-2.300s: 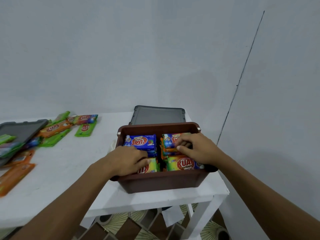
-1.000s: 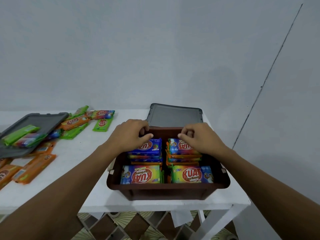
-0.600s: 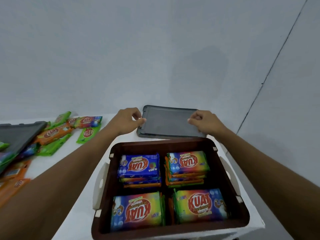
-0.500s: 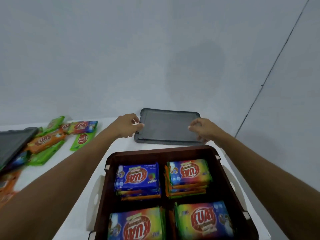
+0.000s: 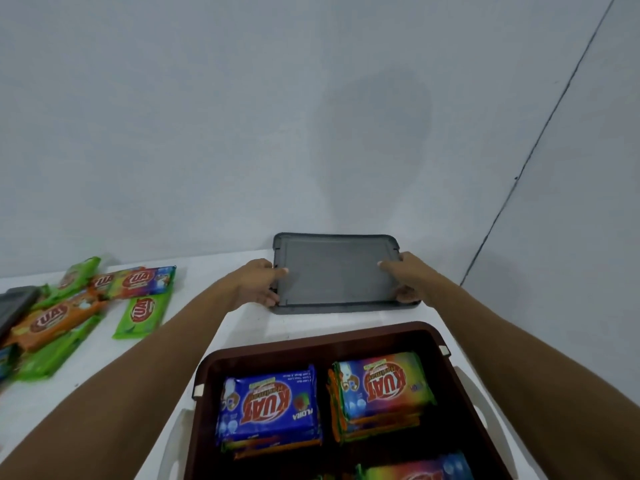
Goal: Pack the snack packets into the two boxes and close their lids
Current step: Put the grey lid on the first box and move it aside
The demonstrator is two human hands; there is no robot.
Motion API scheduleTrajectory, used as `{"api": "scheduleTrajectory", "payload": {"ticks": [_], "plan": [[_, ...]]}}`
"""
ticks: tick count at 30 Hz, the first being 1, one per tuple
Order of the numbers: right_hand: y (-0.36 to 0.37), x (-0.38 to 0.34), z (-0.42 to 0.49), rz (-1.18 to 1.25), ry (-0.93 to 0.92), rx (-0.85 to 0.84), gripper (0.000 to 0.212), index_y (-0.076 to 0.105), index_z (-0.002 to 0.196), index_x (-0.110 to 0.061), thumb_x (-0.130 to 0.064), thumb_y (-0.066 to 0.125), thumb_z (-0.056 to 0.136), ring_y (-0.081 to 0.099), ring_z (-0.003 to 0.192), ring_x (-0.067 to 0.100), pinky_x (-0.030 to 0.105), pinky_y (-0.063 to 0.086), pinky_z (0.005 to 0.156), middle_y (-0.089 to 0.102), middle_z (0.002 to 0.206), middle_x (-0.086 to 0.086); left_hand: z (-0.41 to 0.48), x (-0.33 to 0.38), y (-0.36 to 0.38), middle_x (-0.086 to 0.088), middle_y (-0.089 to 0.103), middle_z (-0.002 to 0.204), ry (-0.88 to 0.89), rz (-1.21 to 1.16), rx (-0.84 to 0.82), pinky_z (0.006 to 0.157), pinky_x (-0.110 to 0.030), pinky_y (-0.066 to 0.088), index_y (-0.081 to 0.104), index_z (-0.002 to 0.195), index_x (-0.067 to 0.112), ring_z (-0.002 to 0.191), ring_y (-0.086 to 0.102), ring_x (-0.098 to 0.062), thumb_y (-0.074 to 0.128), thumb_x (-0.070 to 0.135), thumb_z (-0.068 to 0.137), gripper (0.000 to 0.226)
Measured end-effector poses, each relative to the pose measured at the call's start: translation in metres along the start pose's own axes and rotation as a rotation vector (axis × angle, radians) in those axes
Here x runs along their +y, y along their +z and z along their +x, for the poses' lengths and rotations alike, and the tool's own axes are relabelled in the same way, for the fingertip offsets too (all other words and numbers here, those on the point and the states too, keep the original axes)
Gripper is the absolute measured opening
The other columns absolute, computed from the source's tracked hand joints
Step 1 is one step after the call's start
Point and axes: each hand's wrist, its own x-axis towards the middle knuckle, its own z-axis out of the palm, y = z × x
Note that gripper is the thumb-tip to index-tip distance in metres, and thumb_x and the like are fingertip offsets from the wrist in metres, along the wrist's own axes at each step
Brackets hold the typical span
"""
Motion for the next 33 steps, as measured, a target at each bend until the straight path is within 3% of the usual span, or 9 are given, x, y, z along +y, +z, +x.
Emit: {"api": "scheduleTrajectory", "payload": {"ticks": [5,9,12,15,19,23,27,31,33], "plan": [[-0.006,-0.003,-0.023,0.199,-0.109,0.038,0.068,0.025,0.150,-0.017,-0.046,0.052,0.095,0.064,0.103,0.029,0.031,0.052,0.063,0.043,0.136,0.008,-0.018,-0.001,-0.007,-0.012,0.052,0.118,0.081,-0.063,0.194,0.077,-0.035,0.055,0.034,0.146,0.009,0.090,0.066,-0.027,0.036,0.056,0.098,0.067],[-0.017,-0.014,-0.055,0.271,-0.205,0.104,0.058,0.042,0.141,-0.013,-0.052,0.038,0.099,0.065,0.087,0.021,0.033,0.050,0.071,0.059,0.103,0.002,-0.047,0.002,-0.016,-0.013,0.056,0.114,0.180,-0.285,0.317,0.080,-0.040,0.057,0.047,0.135,0.013,0.088,0.066,-0.030,0.024,0.064,0.097,0.067],[-0.031,-0.015,-0.088,0.446,-0.272,0.083,0.063,0.053,0.133,-0.013,-0.060,0.029,0.098,0.064,0.100,0.022,0.038,0.051,0.085,0.063,0.121,0.006,-0.083,0.003,-0.021,-0.014,0.058,0.111,0.272,-0.499,0.342,0.087,-0.042,0.056,0.053,0.123,0.012,0.091,0.066,-0.033,0.022,0.063,0.097,0.065],[-0.042,-0.008,-0.121,0.546,-0.322,0.032,0.064,0.056,0.121,-0.015,-0.063,0.022,0.097,0.064,0.100,0.021,0.037,0.050,0.087,0.064,0.116,0.005,-0.120,-0.003,-0.022,-0.014,0.060,0.113,0.342,-0.642,0.334,0.095,-0.041,0.053,0.056,0.106,0.011,0.098,0.068,-0.032,0.021,0.066,0.095,0.066],[-0.055,0.011,-0.145,0.734,-0.298,-0.080,0.051,0.055,0.121,-0.008,-0.053,0.044,0.097,0.066,0.090,0.024,0.032,0.051,0.076,0.065,0.106,0.009,-0.154,-0.017,-0.024,-0.014,0.060,0.102,0.392,-0.787,0.227,0.093,-0.038,0.052,0.053,0.079,0.007,0.096,0.067,-0.030,0.031,0.063,0.095,0.062],[-0.057,0.037,-0.168,0.607,-0.298,-0.109,0.037,0.062,0.115,-0.006,-0.014,0.073,0.081,0.060,0.071,0.019,0.025,0.049,0.058,0.064,0.089,0.011,-0.176,-0.033,-0.008,-0.010,0.061,0.085,0.438,-0.567,0.343,0.076,-0.030,0.045,0.056,0.065,0.007,0.082,0.058,-0.022,0.062,0.029,0.093,0.035],[-0.046,0.056,-0.181,0.483,-0.250,-0.082,0.045,0.052,0.124,-0.020,-0.003,0.067,0.085,0.066,0.090,0.025,0.030,0.054,0.060,0.063,0.105,0.013,-0.191,-0.057,0.003,0.001,0.064,0.096,0.458,-0.298,0.405,0.067,-0.028,0.043,0.065,0.087,0.017,0.084,0.058,-0.018,0.069,0.016,0.084,0.005],[-0.039,0.063,-0.195,0.390,-0.243,-0.120,0.031,0.053,0.112,-0.027,-0.009,0.060,0.089,0.062,0.083,0.017,0.025,0.050,0.057,0.059,0.098,0.002,-0.214,-0.065,0.012,0.005,0.060,0.119,0.459,-0.212,0.374,0.072,-0.021,0.044,0.061,0.119,0.022,0.098,0.058,-0.005,0.067,0.028,0.089,0.031],[-0.035,0.066,-0.203,0.318,-0.276,-0.101,0.036,0.053,0.124,-0.028,-0.012,0.057,0.091,0.060,0.084,0.013,0.021,0.048,0.057,0.058,0.109,-0.001,-0.223,-0.074,0.016,0.006,0.052,0.129,0.445,-0.184,0.321,0.075,-0.020,0.044,0.053,0.133,0.025,0.104,0.054,-0.002,0.066,0.030,0.090,0.046]]}}
